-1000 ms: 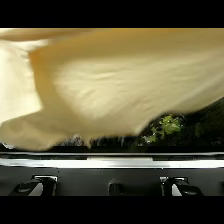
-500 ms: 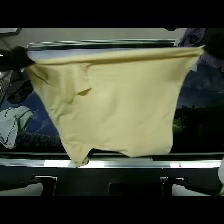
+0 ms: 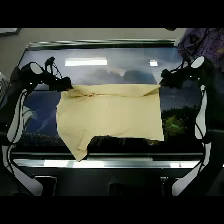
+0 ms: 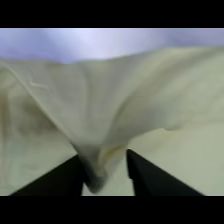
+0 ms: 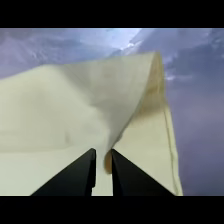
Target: Fold the clothes and pants, and hang the long-sleeved shirts on hangers.
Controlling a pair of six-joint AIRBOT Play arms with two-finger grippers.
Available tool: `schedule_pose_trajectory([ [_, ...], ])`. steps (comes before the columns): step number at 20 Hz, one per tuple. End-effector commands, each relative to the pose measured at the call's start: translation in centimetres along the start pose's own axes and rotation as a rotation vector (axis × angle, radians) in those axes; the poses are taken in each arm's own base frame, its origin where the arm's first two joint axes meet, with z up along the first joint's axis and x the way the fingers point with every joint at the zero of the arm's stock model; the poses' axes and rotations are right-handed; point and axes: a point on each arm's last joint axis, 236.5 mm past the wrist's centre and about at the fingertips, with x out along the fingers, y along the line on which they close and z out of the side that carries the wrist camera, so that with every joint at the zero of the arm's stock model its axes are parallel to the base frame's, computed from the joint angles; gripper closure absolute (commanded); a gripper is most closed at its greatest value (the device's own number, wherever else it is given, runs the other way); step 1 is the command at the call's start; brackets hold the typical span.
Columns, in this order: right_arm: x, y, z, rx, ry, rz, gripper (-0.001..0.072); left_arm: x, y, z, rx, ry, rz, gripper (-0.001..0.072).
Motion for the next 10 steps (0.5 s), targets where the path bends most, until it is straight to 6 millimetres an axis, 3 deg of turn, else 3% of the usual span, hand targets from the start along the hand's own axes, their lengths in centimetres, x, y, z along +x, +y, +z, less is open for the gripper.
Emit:
schedule_pose_trajectory([
  [1, 1.8, 0.4, -2.4, 0.011, 0.118, 0.061, 0.0558, 0.9, 0.0, -1.2, -0.116, 0.057, -0.012, 0.0146],
  [3, -0.5, 0.1, -3.9, -0.050, 0.175, 0.058, 0.0553, -1.7, 0.8, -1.7, -0.176, 0.078, -0.006, 0.0145],
  [4, -2.0, -0.1, -4.7, -0.091, 0.206, 0.059, 0.0445, -3.5, 1.2, -2.0, -0.179, 0.088, -0.001, 0.0145],
  [5, -3.7, -0.7, -5.5, -0.131, 0.238, 0.047, 0.0205, -5.4, 1.9, -2.2, -0.180, 0.085, 0.016, 0.0144],
  [6, -5.7, -1.5, -6.0, -0.141, 0.256, 0.027, 0.0089, -7.5, 2.9, -2.3, -0.175, 0.077, 0.051, 0.0145],
  [8, -9.6, -2.3, -5.6, -0.100, 0.200, 0.061, 0.0126, -11.6, 5.4, -3.5, -0.140, 0.073, 0.146, 0.0145],
  [10, -12.9, -4.4, -6.4, -0.037, 0.143, 0.114, 0.0173, -14.6, 7.6, -6.0, -0.157, 0.065, 0.186, 0.0144],
])
